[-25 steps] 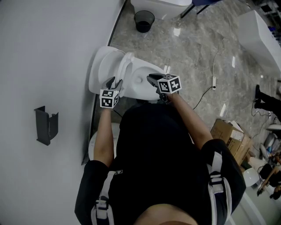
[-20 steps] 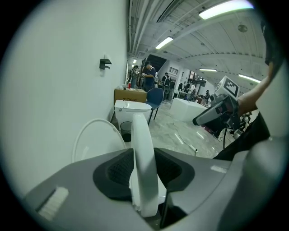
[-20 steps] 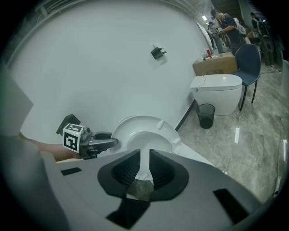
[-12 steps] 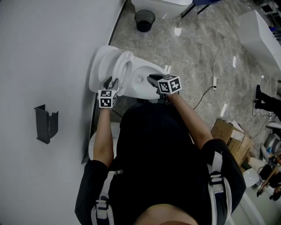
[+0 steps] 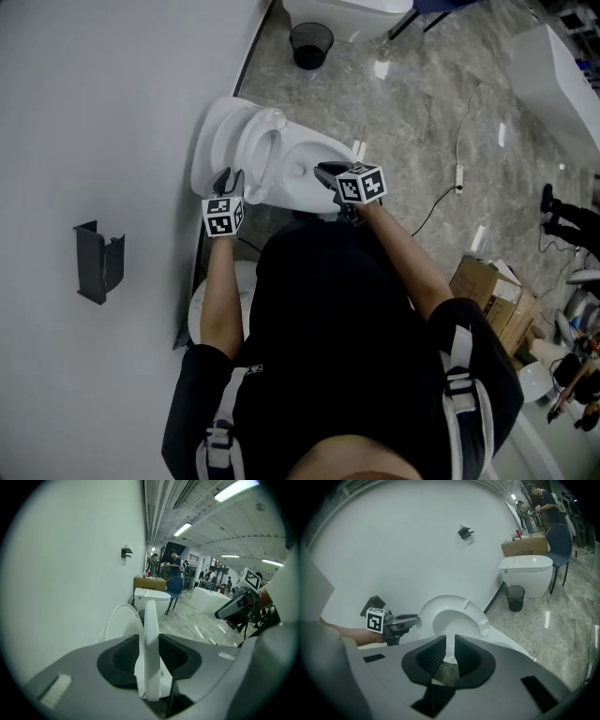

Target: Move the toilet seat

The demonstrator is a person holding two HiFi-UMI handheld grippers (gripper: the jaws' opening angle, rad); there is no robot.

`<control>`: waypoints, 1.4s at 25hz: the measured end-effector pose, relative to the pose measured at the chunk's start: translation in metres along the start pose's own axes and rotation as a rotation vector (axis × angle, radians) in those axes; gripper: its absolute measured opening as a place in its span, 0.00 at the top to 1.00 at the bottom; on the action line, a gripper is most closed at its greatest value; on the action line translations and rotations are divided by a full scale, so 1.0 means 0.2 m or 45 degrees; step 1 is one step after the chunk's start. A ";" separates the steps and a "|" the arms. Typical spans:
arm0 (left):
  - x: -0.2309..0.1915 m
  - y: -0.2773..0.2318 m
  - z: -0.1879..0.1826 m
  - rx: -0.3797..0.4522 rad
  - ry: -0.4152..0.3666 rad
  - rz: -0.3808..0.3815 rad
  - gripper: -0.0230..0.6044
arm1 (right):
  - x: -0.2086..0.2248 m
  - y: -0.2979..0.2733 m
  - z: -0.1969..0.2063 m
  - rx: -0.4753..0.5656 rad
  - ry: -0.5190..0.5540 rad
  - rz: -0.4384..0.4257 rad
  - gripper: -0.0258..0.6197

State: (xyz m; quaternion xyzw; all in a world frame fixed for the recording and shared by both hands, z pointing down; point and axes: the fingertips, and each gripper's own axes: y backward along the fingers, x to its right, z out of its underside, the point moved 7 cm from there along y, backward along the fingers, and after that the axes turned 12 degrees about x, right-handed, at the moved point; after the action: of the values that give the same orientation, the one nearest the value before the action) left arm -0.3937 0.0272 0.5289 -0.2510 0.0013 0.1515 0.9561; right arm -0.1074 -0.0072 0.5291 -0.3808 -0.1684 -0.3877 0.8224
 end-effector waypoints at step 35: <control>0.47 0.25 -0.19 0.163 0.019 -0.207 0.97 | -0.01 0.24 -0.19 0.000 0.547 -0.212 0.96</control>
State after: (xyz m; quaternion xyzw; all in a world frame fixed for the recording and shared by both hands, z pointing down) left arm -0.3157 0.0782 0.4642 -0.1896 -0.0024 0.0712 0.9793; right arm -0.0723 -0.0156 0.4787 -0.2742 -0.0204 -0.5262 0.8047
